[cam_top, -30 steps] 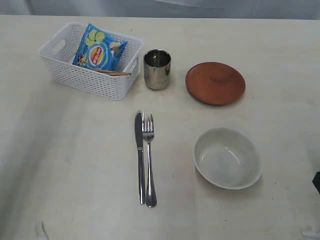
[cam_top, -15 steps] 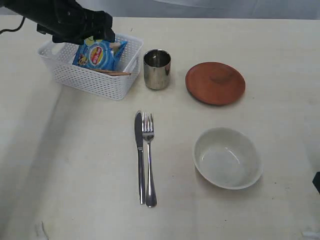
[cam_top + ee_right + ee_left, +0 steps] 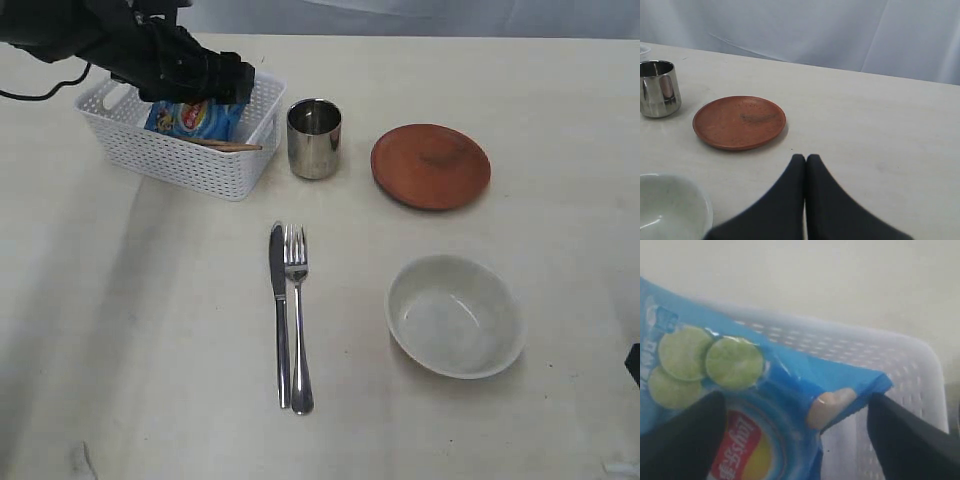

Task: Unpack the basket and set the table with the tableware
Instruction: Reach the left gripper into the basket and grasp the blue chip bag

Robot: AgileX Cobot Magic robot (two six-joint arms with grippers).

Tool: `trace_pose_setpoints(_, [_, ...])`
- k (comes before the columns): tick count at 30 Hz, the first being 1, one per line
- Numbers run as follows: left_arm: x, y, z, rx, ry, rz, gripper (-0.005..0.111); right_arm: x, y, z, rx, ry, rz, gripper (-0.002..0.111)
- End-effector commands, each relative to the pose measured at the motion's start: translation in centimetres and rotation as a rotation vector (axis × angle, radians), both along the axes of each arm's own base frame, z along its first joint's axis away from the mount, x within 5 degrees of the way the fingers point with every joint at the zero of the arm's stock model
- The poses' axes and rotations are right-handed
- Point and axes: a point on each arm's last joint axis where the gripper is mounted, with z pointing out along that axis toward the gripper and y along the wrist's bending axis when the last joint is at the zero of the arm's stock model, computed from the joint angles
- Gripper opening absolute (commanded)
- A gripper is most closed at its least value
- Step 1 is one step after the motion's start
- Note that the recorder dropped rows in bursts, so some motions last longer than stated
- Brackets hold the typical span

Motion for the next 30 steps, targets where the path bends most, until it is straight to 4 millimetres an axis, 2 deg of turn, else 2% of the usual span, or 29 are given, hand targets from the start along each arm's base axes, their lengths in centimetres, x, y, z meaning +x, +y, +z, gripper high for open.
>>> trace_pose_setpoints(1, [-0.2, -1.1, -0.2, -0.002, -0.006, -0.017, 0.060, 0.0, 0.0, -0.1, -0.002, -0.004, -0.007, 0.000])
trace_pose_setpoints(6, [-0.3, -1.5, -0.5, 0.000, -0.003, -0.024, 0.045, 0.0, 0.0, -0.1, -0.002, -0.004, -0.007, 0.000])
trace_pose_setpoints(8, [-0.2, -1.4, -0.5, 0.000, -0.001, -0.023, 0.032, 0.0, 0.0, -0.1, -0.002, -0.004, -0.007, 0.000])
trace_pose_setpoints(11, [-0.4, -1.3, -0.6, 0.006, 0.013, -0.039, 0.005, 0.0, 0.0, -0.1, -0.002, -0.004, -0.007, 0.000])
trace_pose_setpoints(12, [-0.4, -1.4, -0.6, 0.013, 0.013, -0.050, 0.001, 0.0, 0.0, -0.1, -0.002, -0.004, -0.007, 0.000])
trace_pose_setpoints(18, [-0.5, -1.3, 0.2, 0.010, -0.006, -0.056, 0.000, 0.0, 0.0, -0.1, -0.002, -0.004, -0.007, 0.000])
trace_pose_setpoints(23, [-0.8, -1.0, 3.6, 0.019, -0.112, -0.065, 0.000, 0.0, 0.0, -0.1, -0.002, -0.004, -0.007, 0.000])
trace_pose_setpoints(27, [-1.0, -0.2, 5.5, 0.046, -0.176, -0.073, 0.001, 0.0, 0.0, -0.1, -0.002, -0.004, -0.007, 0.000])
trace_pose_setpoints(28, [-0.9, 0.1, 5.7, 0.036, -0.174, -0.057, 0.002, 0.0, 0.0, -0.1, -0.004, -0.004, -0.006, 0.000])
trace_pose_setpoints(30, [-0.7, 1.2, 5.7, 0.010, -0.136, -0.013, 0.015, 0.0, 0.0, -0.1, -0.004, -0.004, -0.006, 0.000])
